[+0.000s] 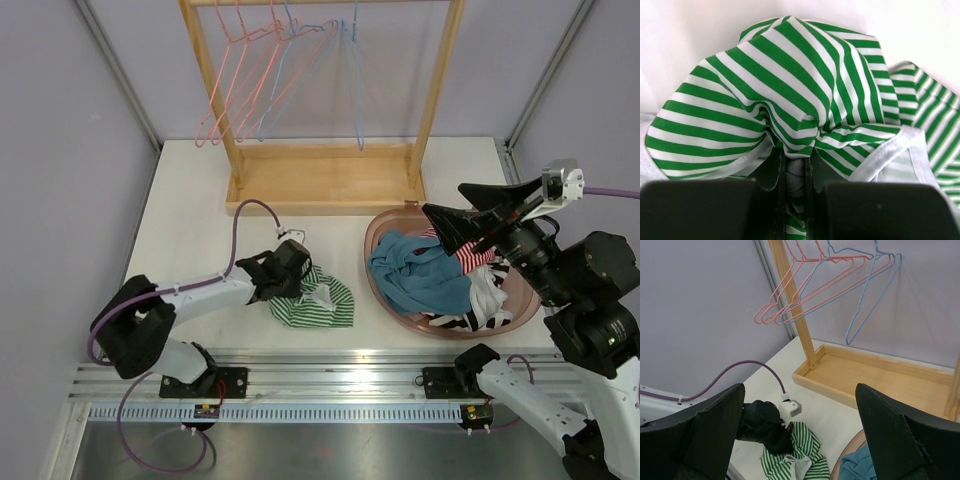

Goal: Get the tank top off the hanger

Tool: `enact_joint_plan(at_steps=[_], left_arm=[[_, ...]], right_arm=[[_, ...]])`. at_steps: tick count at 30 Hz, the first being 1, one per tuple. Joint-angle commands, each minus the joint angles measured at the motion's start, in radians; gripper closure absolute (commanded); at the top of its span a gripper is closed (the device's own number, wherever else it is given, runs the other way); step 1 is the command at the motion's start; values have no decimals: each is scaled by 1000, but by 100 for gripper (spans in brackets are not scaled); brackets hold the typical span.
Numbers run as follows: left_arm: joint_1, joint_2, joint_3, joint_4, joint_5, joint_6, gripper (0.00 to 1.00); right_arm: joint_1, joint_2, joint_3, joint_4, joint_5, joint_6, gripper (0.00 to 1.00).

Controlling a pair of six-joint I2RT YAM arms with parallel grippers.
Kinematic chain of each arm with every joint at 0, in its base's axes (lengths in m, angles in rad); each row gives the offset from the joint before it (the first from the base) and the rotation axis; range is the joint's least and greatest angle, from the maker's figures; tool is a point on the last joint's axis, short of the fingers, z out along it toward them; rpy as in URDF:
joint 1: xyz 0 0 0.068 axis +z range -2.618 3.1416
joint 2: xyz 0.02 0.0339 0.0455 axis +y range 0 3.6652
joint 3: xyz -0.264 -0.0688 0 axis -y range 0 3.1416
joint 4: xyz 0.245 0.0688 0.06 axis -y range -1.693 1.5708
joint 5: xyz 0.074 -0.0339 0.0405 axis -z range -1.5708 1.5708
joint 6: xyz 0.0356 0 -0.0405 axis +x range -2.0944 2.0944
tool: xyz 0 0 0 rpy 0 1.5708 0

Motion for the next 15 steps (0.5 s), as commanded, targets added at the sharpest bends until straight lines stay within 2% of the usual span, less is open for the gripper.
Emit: enact_joint_plan(at_steps=[1,6,12,15], left_arm=[[-14,-145,21,-72,-66,-22,100],[-53,-334,142,-175,-108,-1,100],[-99,-368,418,-296,-94,82,100],[-119,-347,540,-309,-11,128,100]], right_arm=[[3,-18,-8,-18,35,3,0],[3,-42,-8,-52,147,-4,1],[4,-55,0,-103,322,5,1],[3,-75,12,-112,345,5,1]])
